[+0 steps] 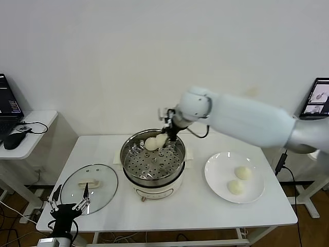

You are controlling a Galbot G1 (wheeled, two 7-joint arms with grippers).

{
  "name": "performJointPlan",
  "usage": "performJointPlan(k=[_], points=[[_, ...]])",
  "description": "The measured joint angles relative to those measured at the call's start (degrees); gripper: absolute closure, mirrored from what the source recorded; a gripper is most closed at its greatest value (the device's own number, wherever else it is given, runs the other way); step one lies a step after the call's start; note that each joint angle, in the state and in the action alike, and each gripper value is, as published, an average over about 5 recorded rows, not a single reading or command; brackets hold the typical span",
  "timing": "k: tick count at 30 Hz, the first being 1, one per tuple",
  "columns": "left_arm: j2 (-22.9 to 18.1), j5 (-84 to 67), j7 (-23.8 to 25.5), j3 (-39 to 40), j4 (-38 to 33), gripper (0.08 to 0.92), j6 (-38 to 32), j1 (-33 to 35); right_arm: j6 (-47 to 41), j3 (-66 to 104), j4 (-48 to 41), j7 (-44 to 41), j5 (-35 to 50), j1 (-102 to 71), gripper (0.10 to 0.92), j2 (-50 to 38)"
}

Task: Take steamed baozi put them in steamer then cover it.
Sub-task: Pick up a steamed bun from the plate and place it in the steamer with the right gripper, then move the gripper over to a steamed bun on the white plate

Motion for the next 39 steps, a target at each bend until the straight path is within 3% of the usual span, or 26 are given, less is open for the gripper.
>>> performJointPlan(k=[19, 23, 27, 30, 39], points=[[-0.1, 0.2, 0.0, 0.1, -0.2, 0.177, -0.2, 0.0, 0.4, 2.3, -14.0, 4.1, -1.1, -8.2, 0.435, 13.8], [-0.2, 0.3, 0.0, 0.1, -0.4, 0.177, -0.3, 0.1, 0.7, 2.8, -15.8, 4.2, -2.1, -9.3, 0.358, 15.0], [-0.3, 0.4, 0.1, 0.2, -0.5, 0.177, -0.3, 0.2, 0.8, 2.9, -16.2, 3.5, -3.1, -9.5, 0.247, 15.0], [-0.4, 0.4, 0.1, 0.2, -0.6, 0.177, -0.3, 0.1, 1.1, 2.6, -15.2, 2.3, -3.9, -8.6, 0.210, 13.9], [-0.3, 0.4, 0.1, 0.6, -0.4, 0.177, -0.3, -0.2, 4.3, 0.3, -7.7, -5.6, -6.7, -0.2, 0.202, 5.1]])
